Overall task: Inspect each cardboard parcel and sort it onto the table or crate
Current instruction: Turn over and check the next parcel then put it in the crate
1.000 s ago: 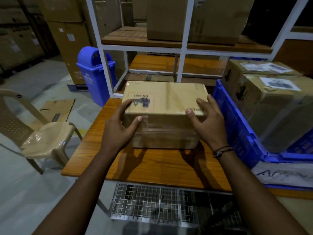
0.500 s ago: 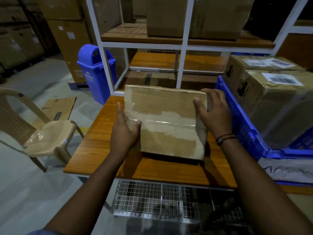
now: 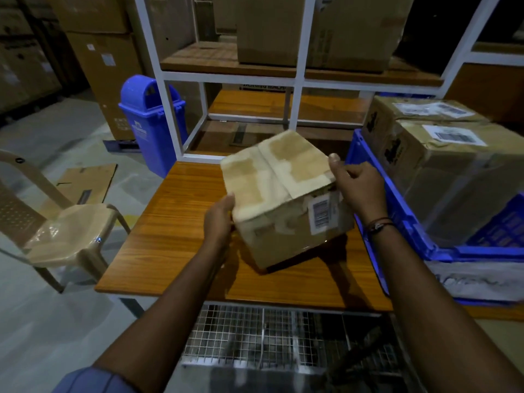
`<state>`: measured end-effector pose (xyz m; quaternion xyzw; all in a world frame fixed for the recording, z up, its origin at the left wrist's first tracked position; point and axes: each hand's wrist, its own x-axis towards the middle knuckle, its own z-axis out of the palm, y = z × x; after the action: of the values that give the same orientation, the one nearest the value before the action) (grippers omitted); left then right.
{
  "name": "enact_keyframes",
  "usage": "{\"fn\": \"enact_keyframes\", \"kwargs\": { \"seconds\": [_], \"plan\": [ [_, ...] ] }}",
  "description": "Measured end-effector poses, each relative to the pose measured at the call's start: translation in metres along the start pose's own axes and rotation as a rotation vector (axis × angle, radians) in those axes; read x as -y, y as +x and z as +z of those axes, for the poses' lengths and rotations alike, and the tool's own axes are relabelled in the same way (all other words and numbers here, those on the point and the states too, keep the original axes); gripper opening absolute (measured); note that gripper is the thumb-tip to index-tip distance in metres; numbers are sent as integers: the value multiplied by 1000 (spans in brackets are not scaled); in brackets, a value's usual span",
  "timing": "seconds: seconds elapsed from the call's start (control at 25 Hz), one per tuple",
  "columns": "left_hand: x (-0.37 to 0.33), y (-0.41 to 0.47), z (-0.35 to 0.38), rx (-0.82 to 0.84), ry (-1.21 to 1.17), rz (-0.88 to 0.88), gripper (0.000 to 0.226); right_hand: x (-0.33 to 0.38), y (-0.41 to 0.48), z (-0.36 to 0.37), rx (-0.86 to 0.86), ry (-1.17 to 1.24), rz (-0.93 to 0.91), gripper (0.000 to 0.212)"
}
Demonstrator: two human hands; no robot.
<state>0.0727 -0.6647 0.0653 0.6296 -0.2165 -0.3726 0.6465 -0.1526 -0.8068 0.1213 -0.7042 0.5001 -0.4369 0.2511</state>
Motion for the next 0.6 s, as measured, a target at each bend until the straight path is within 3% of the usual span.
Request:
{"fn": "enact_keyframes", "kwargs": {
  "seconds": [0.08,0.2,0.32,0.44,0.48,0.52,0.6],
  "plan": [
    [-19,3,-10,-1,4,73,47,1,-6,-10,37,250,78,67],
    [-49,7,-14,77,18,132,63,0,-6,-11,129,621,238,65],
    [-62,10,-13,160,-29,97,65,5,-4,-10,155,687,327,48],
    [-62,7,-17,241,-75,52,49,3,-8,-12,261,806,401,22],
    [-60,6,-19,261,-82,46,42,0,-9,-13,307,839,441,23],
    [-58,5,-23,268,-95,38,40,-6,-8,-13,339,879,478,39],
    [-55,10,-31,258,-137,55,57,-4,-11,-12,353,990,515,50]
  ]
}}
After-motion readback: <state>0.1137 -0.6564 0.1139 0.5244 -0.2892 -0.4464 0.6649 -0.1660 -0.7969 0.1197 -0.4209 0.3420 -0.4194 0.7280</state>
